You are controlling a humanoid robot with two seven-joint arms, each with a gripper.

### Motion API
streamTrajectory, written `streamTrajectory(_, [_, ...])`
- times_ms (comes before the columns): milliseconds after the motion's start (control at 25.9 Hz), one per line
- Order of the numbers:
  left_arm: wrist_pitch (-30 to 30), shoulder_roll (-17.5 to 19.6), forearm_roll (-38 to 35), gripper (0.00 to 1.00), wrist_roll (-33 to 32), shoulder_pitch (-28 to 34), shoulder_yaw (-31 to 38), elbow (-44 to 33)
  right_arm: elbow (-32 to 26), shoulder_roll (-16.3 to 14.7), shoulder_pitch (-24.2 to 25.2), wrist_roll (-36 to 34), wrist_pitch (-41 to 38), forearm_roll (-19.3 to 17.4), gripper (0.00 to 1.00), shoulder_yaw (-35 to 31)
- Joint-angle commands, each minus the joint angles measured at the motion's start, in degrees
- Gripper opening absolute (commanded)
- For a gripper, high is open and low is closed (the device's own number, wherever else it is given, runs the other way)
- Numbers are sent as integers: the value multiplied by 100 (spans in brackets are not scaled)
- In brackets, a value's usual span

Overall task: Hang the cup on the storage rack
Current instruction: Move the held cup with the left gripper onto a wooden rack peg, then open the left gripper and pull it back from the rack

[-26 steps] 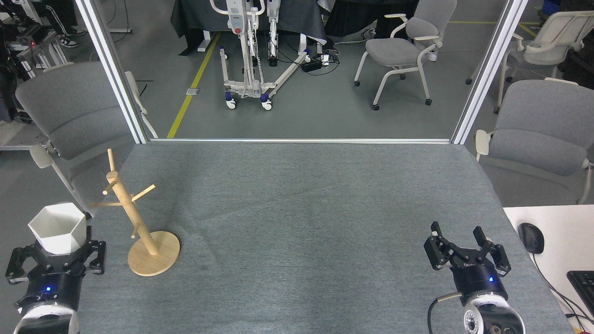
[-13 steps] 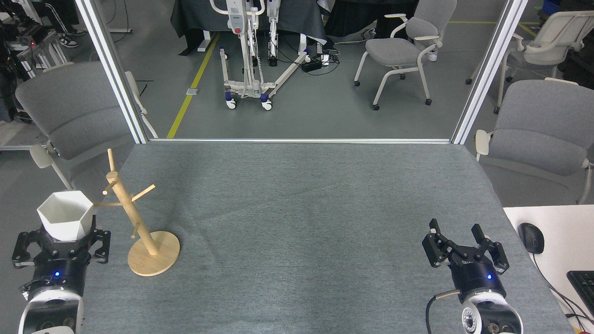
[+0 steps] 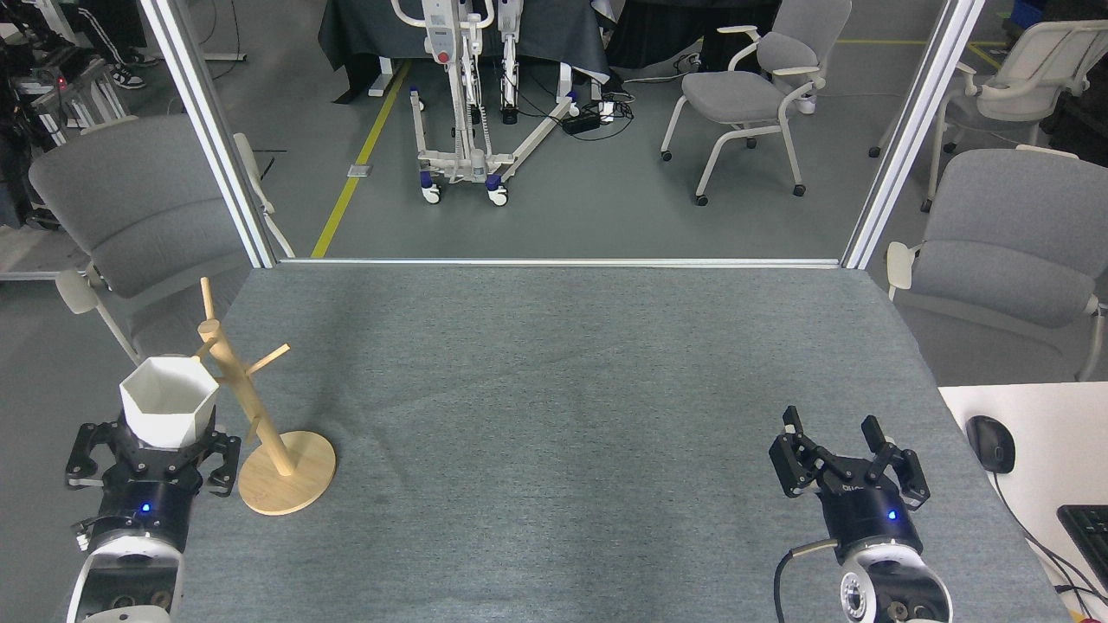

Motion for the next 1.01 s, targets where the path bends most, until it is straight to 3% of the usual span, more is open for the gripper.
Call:
streamTrajectory(0, [4,-16,-195,0,2,12,-156,9,-2,10,-13,-20,66,18,99,47])
streamTrajectory(193, [4,-25,-291,0,-7,12,-270,115,7,72,-48,-3,110,10,99,100])
streamTrajectory(232, [12,-25,-291,6,-7,12,-296,150,7,72,-66,-3,101,10,99,100])
streamTrajectory(271, [21,-25,-291,24,-7,12,-296,168,7,72,-75,-11,101,10,99,100])
streamTrajectory(348, [39,-42,-291,70,-7,3,-296,203,7,63,-92,-11,101,10,99,100])
streamTrajectory(503, [118,-113,-283,95,10,3,-305,273,33,72,-127,-3,101,10,99,100])
streamTrajectory(966, [109,-244,-247,98,81,12,-305,739,60,37,-127,-11,101,10,99,91])
